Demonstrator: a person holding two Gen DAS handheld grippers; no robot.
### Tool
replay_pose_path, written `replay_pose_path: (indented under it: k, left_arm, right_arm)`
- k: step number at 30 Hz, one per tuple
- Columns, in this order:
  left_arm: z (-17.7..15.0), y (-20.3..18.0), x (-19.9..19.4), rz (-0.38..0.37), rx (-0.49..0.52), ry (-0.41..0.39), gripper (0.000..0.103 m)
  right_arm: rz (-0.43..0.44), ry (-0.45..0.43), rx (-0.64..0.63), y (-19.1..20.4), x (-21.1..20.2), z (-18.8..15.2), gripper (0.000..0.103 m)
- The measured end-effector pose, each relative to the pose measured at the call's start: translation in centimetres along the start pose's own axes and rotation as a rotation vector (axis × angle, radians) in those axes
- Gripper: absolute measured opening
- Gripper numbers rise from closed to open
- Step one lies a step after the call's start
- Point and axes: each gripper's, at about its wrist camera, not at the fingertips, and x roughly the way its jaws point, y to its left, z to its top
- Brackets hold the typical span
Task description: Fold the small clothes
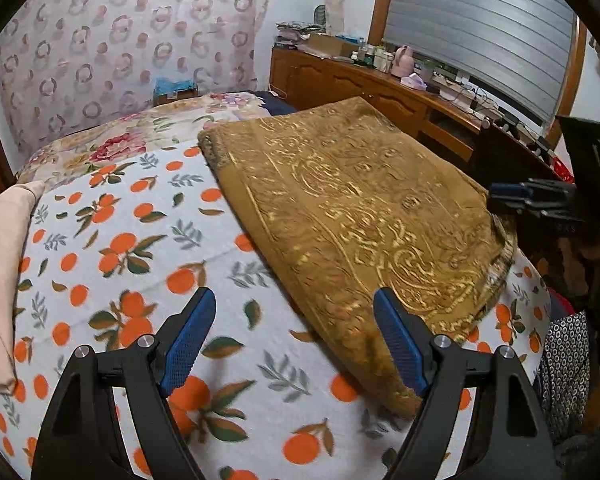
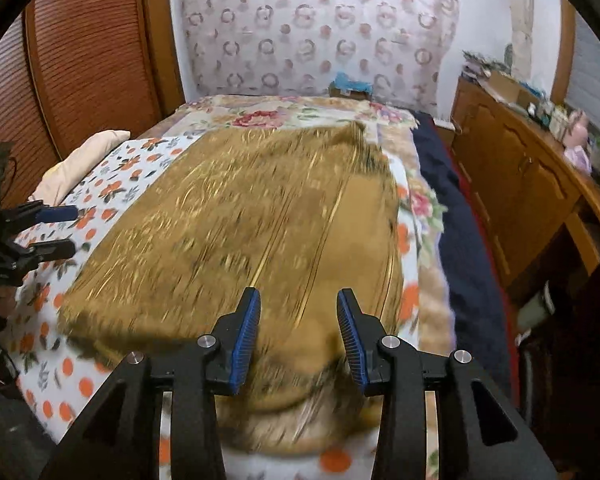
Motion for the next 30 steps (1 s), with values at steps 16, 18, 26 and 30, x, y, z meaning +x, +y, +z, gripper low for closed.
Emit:
replay_pose_path:
  k: [16,18,26,30]
  left_arm:
    - [-1.4,-1.6,0.0,-0.010,-0.009,0.016,0.082]
    - [-1.5,-1.6,-0.1,-0.008,-0.010,0.014,0.082]
    - [-1.3,-2.1,-0.7,-0.029,-0.005,-0.001,0.082]
    - [-1.4,-2.5,-0.3,-0.032,0.002,0.009,0.082]
  right_arm:
    - [0.142,-0.024,0.188,-2.1,-0.6,-3.5,0.006]
    - [0.151,-0.066,0.169,-2.0,-1.4,-3.7,0.002]
    - [0.071,-0.128,0.108,-3.2,-8.9,-4.3,0.001]
    - [-0.018,-0.051,0.056,-3.1,-8.1,-5.3,0.019]
